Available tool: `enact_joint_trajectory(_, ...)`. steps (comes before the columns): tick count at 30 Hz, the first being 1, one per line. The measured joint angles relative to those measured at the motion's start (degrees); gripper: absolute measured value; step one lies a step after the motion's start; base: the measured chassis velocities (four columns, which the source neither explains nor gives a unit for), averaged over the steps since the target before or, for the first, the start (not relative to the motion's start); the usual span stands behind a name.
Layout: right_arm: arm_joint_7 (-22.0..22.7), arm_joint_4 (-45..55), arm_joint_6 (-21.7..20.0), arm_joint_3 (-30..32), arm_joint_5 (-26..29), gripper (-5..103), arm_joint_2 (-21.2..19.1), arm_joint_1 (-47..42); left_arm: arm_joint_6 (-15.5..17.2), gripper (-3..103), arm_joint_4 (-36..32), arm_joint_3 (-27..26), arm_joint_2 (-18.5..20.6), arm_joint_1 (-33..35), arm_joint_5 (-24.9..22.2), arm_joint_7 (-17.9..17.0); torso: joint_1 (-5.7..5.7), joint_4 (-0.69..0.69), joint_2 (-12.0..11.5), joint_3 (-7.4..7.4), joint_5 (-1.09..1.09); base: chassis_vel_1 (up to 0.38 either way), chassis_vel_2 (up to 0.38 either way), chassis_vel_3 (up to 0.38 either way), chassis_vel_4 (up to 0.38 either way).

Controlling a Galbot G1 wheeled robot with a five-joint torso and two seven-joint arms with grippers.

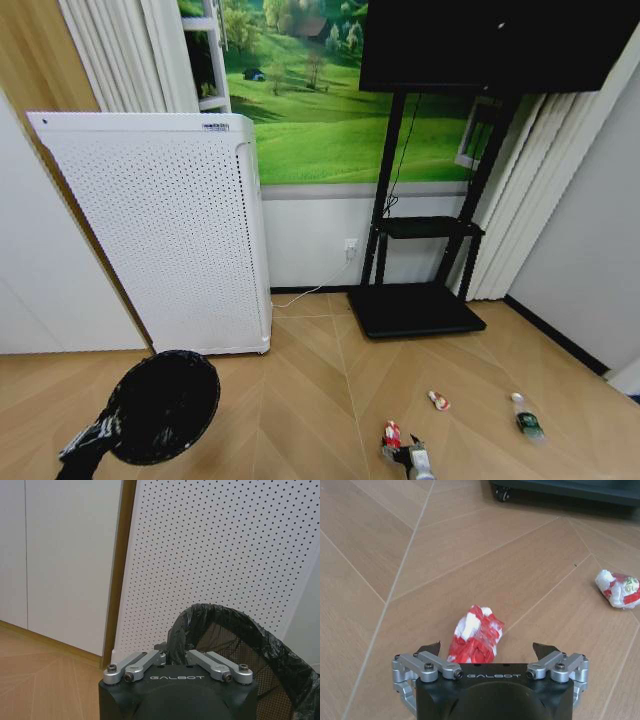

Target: Pick up the trash bin and place the garbage on the floor into it.

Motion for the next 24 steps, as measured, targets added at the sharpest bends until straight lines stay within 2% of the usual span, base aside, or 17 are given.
enact_joint_trajectory(3,-0.64,-1.72,1.17,0.08,-0.85,100,0.21,0.64,0.04,6,0.07,-0.27,-0.16,0.15,-0.05,-0.04,0.0,0.0,0.0,0.0,0.0,0.0,0.0,0.0,0.0)
enact_joint_trajectory(13,-0.68,-3.41,1.46,-1.09,-0.85,99,0.87,2.55,0.22,6,-0.28,-0.09,-0.34,0.2,-0.04,-0.12,0.0,0.0,0.0,0.0,0.0,0.0,0.0,0.0,0.0)
enact_joint_trajectory(15,-0.41,-4.49,1.46,-1.07,-1.26,91,1.11,3.14,0.53,6,-0.45,0.09,-0.44,0.18,-0.1,-0.29,0.0,0.0,0.0,0.0,0.0,0.0,0.0,0.0,0.0)
enact_joint_trajectory(16,-0.41,-4.49,1.46,-1.07,-1.26,91,1.11,3.14,0.53,6,-0.45,0.09,-0.44,0.18,-0.1,-0.29,0.0,0.0,0.0,0.0,0.0,0.0,0.0,0.0,0.0)
enact_joint_trajectory(19,-0.35,-4.92,1.72,-0.8,-1.61,75,1.02,3.18,0.55,6,-0.44,0.11,-0.46,0.15,-0.11,-0.36,0.0,0.0,0.01,0.0,0.0,0.0,0.0,0.0,0.0)
enact_joint_trajectory(21,-0.39,-4.92,1.79,-0.68,-1.68,75,0.93,3.11,0.55,6,-0.41,0.12,-0.47,0.13,-0.11,-0.36,0.0,0.01,0.01,0.0,0.0,0.0,0.0,0.0,0.0)
enact_joint_trajectory(24,-0.46,-4.85,1.86,-0.38,-1.72,63,0.8,2.86,0.55,6,-0.27,0.28,-0.49,0.01,-0.08,-0.36,0.0,0.0,0.01,0.0,-0.01,0.0,0.0,0.0,0.0)
